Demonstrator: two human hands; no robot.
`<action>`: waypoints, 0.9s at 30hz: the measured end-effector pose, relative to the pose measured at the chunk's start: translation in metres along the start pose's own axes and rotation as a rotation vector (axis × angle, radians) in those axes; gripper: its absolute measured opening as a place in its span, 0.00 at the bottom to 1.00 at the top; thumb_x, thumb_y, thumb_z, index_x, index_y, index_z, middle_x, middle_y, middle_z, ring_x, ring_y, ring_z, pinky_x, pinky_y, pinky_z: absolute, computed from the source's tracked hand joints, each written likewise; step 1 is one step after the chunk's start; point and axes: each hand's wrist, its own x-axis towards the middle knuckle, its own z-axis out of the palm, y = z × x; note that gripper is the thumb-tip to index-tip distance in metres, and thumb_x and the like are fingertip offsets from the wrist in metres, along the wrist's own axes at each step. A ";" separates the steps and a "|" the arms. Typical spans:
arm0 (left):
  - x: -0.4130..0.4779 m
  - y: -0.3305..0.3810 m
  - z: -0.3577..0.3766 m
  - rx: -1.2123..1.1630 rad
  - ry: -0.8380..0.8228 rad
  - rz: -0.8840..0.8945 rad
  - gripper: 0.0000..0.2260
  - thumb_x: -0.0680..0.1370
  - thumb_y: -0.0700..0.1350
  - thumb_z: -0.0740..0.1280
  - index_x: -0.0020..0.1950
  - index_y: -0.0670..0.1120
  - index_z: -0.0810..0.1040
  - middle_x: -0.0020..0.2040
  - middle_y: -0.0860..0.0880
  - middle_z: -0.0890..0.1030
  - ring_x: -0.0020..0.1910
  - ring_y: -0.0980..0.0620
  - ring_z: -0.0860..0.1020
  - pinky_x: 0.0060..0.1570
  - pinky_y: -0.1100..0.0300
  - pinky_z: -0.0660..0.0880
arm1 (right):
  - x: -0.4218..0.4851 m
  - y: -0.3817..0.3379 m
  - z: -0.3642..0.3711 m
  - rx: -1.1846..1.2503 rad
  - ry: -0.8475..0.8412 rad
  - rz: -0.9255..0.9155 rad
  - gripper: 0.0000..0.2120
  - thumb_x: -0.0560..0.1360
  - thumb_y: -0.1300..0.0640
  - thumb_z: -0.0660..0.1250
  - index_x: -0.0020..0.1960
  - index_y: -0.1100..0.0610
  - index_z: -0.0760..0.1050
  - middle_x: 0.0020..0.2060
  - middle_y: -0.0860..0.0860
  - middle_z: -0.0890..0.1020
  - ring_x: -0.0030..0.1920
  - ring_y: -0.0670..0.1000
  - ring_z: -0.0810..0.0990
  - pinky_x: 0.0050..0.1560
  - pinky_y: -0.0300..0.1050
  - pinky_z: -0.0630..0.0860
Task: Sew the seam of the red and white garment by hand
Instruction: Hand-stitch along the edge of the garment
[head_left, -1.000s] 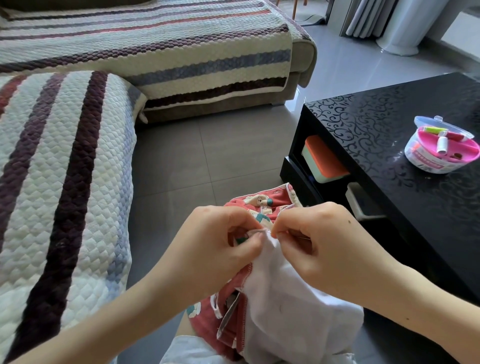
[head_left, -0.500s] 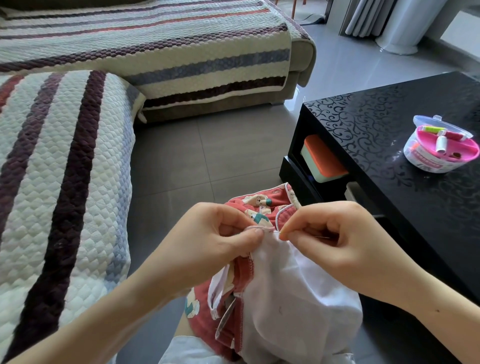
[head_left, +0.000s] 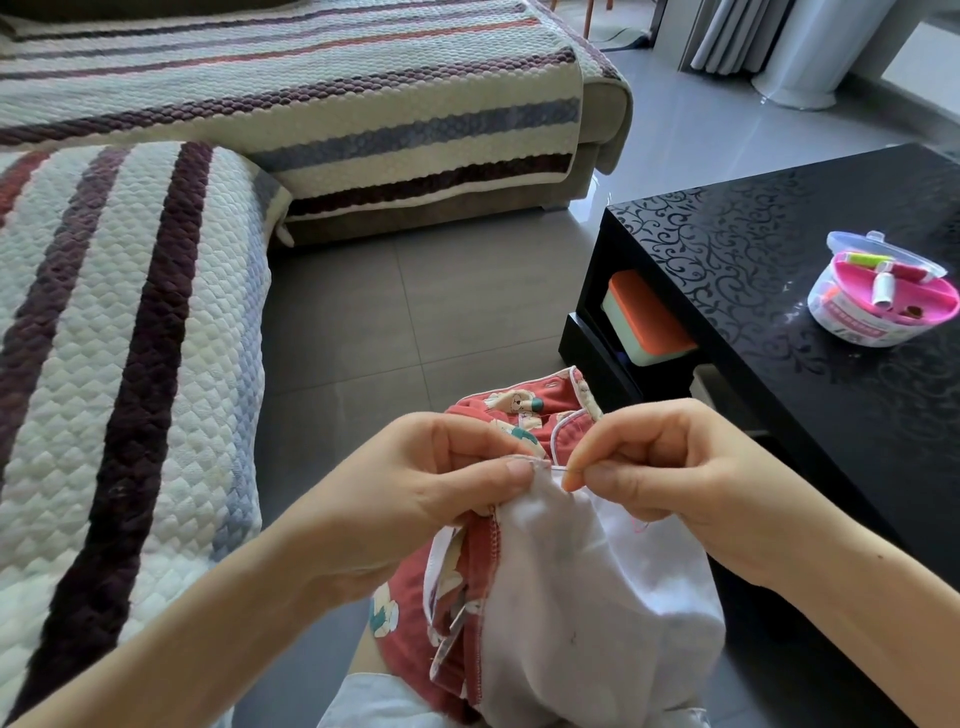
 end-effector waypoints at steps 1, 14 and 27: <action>0.000 -0.001 -0.001 -0.005 -0.018 -0.002 0.03 0.71 0.43 0.73 0.38 0.45 0.85 0.34 0.50 0.83 0.32 0.58 0.79 0.34 0.69 0.74 | 0.000 0.001 0.001 0.018 -0.003 0.010 0.07 0.68 0.63 0.67 0.38 0.57 0.83 0.30 0.48 0.81 0.27 0.40 0.69 0.28 0.32 0.64; 0.005 -0.010 -0.004 -0.047 -0.019 -0.029 0.05 0.68 0.45 0.70 0.37 0.46 0.85 0.33 0.50 0.81 0.32 0.57 0.77 0.35 0.66 0.72 | -0.002 0.020 -0.004 -0.043 0.025 -0.086 0.03 0.73 0.62 0.66 0.43 0.63 0.75 0.29 0.53 0.78 0.30 0.49 0.76 0.33 0.39 0.74; 0.014 -0.010 0.007 0.001 0.052 0.058 0.08 0.67 0.45 0.70 0.39 0.40 0.84 0.36 0.45 0.84 0.34 0.54 0.81 0.34 0.66 0.75 | -0.002 0.026 0.020 -0.431 0.196 -0.337 0.12 0.78 0.56 0.60 0.56 0.41 0.72 0.35 0.49 0.82 0.36 0.49 0.83 0.40 0.40 0.79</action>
